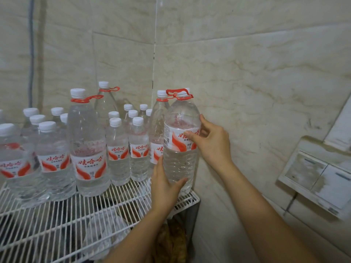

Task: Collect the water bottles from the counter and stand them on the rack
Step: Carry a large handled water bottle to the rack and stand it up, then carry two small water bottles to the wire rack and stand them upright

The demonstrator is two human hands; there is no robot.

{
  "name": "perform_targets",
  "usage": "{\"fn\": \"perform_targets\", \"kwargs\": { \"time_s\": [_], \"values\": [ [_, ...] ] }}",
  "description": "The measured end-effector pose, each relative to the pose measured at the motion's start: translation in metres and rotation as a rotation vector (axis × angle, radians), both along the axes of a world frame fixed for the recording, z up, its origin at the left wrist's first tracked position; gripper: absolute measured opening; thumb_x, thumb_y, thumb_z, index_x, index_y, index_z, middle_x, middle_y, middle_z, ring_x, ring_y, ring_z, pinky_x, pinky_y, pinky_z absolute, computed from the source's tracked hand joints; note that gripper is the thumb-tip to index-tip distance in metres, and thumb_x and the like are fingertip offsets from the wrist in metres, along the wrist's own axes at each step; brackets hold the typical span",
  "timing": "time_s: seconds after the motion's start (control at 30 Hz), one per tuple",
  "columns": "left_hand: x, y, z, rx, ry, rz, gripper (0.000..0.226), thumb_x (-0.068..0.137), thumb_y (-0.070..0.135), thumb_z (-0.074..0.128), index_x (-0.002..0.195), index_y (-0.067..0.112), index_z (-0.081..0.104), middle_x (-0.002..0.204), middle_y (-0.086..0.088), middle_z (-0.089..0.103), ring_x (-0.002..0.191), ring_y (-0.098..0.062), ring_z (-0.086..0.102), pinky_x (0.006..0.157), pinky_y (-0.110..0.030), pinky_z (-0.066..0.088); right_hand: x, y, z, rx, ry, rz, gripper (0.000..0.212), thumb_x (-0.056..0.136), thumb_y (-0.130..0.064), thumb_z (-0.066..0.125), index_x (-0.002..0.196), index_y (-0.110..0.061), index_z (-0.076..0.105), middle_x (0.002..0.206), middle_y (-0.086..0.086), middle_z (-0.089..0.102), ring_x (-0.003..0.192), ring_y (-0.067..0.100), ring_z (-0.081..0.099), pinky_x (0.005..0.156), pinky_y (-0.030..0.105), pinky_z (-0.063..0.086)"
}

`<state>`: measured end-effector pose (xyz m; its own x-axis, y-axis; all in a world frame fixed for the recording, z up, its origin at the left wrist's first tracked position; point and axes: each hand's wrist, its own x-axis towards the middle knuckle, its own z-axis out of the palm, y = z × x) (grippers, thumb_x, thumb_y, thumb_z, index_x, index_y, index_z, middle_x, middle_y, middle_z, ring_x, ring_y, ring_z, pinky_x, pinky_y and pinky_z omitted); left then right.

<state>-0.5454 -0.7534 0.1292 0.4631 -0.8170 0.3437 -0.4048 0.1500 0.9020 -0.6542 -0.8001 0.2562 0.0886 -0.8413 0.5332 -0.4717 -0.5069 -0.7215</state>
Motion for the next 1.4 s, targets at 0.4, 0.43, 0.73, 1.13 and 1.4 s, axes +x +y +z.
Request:
{"fn": "perform_targets", "kwargs": {
  "time_s": [0.4,0.43,0.73,1.13,1.4],
  "values": [
    [0.029,0.015,0.016,0.065,-0.047,-0.079,0.072,0.084,0.048,0.063,0.145,0.03,0.028,0.145,0.012,0.038,0.13,-0.009,0.038,0.108,-0.039,0.038,0.008,0.039,-0.013,-0.177,0.02,-0.065,0.054,0.089,-0.036,0.064,0.138,-0.02,0.048,0.133,-0.003,0.052,0.116,0.014,0.054,0.094,0.035,0.051],
    [0.037,0.02,0.014,0.077,-0.061,-0.053,0.069,0.085,0.048,0.061,0.144,0.03,0.031,0.146,0.01,0.038,0.131,-0.011,0.039,0.108,-0.041,0.038,0.012,0.045,-0.016,-0.208,0.025,-0.036,0.051,0.09,-0.034,0.063,0.136,-0.018,0.049,0.131,-0.003,0.051,0.115,0.012,0.053,0.092,0.03,0.051],
    [0.141,0.132,0.0,0.197,-0.219,0.283,0.043,0.091,0.034,0.058,0.131,0.02,0.052,0.131,0.003,0.055,0.12,-0.012,0.05,0.099,-0.027,0.041,0.124,0.079,-0.082,0.015,0.331,0.408,0.052,0.095,-0.035,0.053,0.142,-0.017,0.042,0.141,-0.001,0.046,0.13,0.013,0.04,0.108,0.028,0.033],
    [0.3,0.438,-0.036,0.583,-0.362,0.805,0.044,0.097,0.039,0.044,0.135,0.017,0.047,0.138,-0.003,0.046,0.127,-0.021,0.042,0.102,-0.032,0.037,0.319,0.309,-0.127,-0.132,0.716,0.951,0.056,0.098,-0.045,0.042,0.146,-0.017,0.033,0.145,0.001,0.04,0.135,0.02,0.033,0.111,0.036,0.03],
    [0.344,0.678,-0.076,0.956,-0.329,0.96,0.045,0.098,0.041,0.037,0.137,0.018,0.041,0.136,-0.005,0.043,0.123,-0.025,0.04,0.096,-0.039,0.044,0.426,0.539,-0.172,-0.223,0.994,1.207,0.054,0.099,-0.043,0.04,0.144,-0.014,0.033,0.146,0.006,0.038,0.134,0.026,0.032,0.106,0.044,0.03]
  ]
}}
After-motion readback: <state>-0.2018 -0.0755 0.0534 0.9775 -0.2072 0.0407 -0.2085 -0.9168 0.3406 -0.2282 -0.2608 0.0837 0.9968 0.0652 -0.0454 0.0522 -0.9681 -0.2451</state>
